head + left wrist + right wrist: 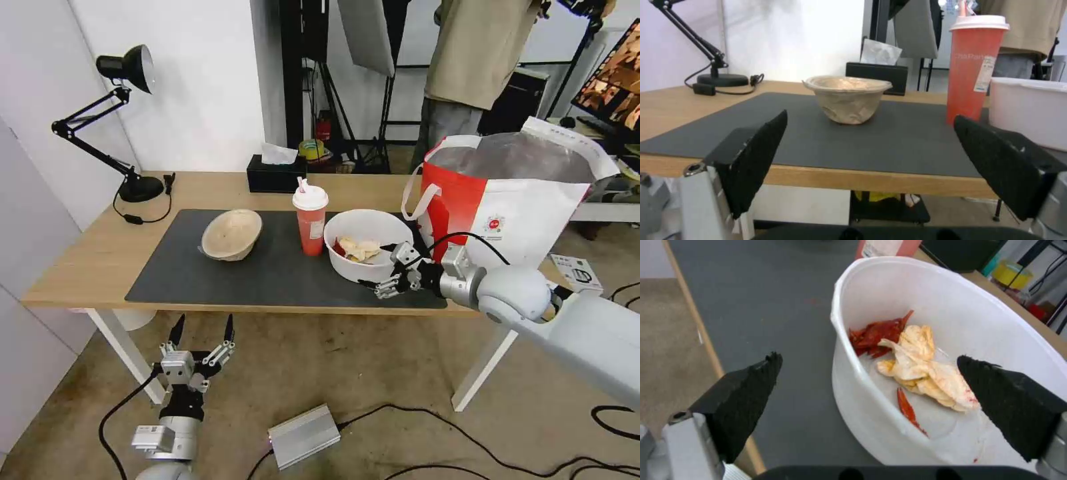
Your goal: Pick up the trash from the table and place it into the takeout bag.
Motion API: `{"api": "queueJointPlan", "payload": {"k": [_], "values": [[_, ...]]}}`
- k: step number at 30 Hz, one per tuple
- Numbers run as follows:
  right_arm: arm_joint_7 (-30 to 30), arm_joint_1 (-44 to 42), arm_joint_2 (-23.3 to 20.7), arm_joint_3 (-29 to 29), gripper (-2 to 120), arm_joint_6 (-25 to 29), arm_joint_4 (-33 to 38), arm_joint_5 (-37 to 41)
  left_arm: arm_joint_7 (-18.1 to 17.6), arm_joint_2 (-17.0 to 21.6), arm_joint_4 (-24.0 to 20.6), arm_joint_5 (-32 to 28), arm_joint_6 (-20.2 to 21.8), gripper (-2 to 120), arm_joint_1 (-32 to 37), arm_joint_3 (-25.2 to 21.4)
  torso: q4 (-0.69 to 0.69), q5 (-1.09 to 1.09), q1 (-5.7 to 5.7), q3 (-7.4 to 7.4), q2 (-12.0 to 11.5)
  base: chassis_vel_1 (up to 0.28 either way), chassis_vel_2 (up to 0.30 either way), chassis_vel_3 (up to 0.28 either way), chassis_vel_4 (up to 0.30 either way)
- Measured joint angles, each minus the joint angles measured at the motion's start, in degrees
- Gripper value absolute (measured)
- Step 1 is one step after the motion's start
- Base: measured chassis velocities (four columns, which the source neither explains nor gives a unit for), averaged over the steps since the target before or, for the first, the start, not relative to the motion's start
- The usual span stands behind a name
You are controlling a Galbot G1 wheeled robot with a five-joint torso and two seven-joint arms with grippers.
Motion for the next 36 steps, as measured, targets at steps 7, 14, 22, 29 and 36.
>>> {"api": "queueJointPlan", "payload": {"k": [7,14,22,29,36], "values": [[-0.31,0.91,0.84,-0.58,100,0.19,-1.56,-0.16,0.22,0.05,0.28,0.01,0.0,100,-0.1,0.09,0.0,-0.01,0.0,0.0,0.0,0.0,0.0,0.0,0.0],[-0.51,1.68,1.5,-1.37,94,0.91,-3.3,-0.53,0.28,0.31,0.37,0.02,0.13,100,-0.64,0.09,0.0,0.0,0.0,0.0,0.0,0.0,0.0,0.0,0.0],[-0.99,1.69,1.43,-1.54,68,1.01,-4.36,-1.13,0.38,0.22,0.97,0.21,0.17,100,-0.81,0.33,0.0,0.0,0.0,0.0,0.0,0.0,0.0,0.0,0.0],[-1.1,1.61,1.75,-1.62,41,1.08,-4.42,-1.19,0.41,0.2,1.12,0.24,0.19,100,-1.07,0.29,0.0,0.0,0.0,0.0,0.0,0.0,0.0,0.0,0.0],[-1.09,1.53,2.32,-1.85,18,1.09,-4.71,-1.2,0.6,0.03,1.26,0.26,0.2,100,-1.07,0.29,0.0,0.0,0.0,0.0,0.0,0.0,0.0,0.0,0.0]]}}
